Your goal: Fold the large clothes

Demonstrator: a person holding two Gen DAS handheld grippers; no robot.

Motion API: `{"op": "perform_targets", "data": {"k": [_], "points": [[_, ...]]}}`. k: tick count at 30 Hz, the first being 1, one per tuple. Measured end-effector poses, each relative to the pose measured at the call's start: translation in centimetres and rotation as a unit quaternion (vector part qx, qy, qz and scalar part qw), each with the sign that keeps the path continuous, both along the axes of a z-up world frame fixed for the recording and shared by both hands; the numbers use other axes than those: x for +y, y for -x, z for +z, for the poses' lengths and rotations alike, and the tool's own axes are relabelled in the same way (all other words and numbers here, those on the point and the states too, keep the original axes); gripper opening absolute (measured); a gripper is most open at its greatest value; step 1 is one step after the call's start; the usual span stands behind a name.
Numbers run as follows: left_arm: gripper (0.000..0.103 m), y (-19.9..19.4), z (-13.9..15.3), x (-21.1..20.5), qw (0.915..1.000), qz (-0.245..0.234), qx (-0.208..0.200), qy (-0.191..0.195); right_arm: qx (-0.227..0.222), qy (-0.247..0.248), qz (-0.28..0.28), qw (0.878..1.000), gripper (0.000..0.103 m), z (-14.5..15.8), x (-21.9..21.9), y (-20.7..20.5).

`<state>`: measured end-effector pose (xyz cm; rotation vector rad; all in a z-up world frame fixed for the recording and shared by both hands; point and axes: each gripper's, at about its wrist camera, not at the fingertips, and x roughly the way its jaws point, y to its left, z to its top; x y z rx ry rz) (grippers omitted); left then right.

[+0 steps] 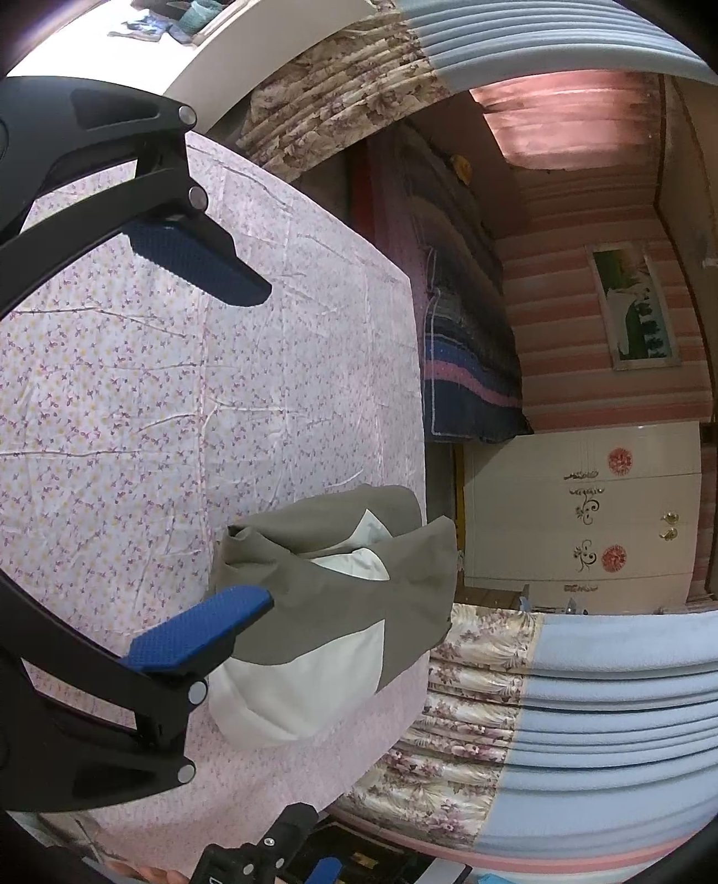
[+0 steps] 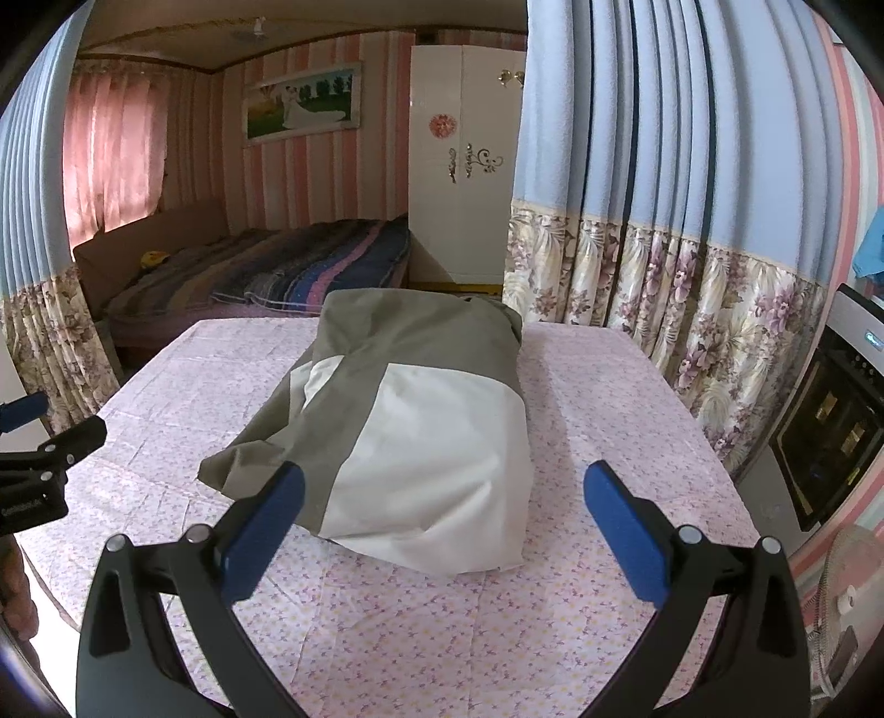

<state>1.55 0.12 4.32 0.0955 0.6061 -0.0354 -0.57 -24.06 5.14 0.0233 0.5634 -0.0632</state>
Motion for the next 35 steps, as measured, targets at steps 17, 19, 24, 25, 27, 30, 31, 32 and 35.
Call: {"op": "perform_targets", "data": {"k": [17,19,24,25,27,30,31,32,35], "points": [[0.1,0.0,-0.4,-0.8,0.9998,-0.008,-0.003,-0.018,0.009,0.012,0.0,1.0,0.101,-0.6,0.5,-0.4],[0.1,0.2,-0.4,-0.9,0.9996,-0.006,-0.011,-0.027,0.01,0.013,0.0,1.0,0.101,-0.6,0.5,-0.4],[0.1,0.3,-0.2,-0.7,0.9995,-0.002,-0.018,-0.027,0.013,0.011,0.0,1.0,0.101,-0.9,0.5,-0.6],[0.1,0.3,-0.2,-0.7,0.9995,-0.001,-0.017,-0.026,0.014,0.012,0.0,1.0,0.101,-0.9,0.5,-0.7],[0.1,0.1,-0.2,-0.5,0.9997,-0.002,-0.01,-0.02,0.015,0.011,-0.001,1.0,0.101,-1.0,0.5,-0.7],[0.1,-0.2,-0.3,-0.2,0.9999,-0.004,0.001,-0.012,0.016,0.009,0.0,1.0,0.101,-1.1,0.4,-0.9],[0.1,-0.3,-0.5,-0.2,0.9999,-0.002,0.002,-0.014,0.017,0.009,0.0,1.0,0.101,-1.2,0.4,-0.9],[0.1,-0.4,-0.5,-0.2,0.9999,0.0,0.003,-0.016,0.017,0.009,0.0,1.0,0.101,-1.2,0.4,-1.0],[0.1,-0.6,-0.8,-0.1,0.9998,-0.001,0.008,-0.017,0.019,0.009,0.001,1.0,0.101,-1.3,0.4,-1.1]]}}
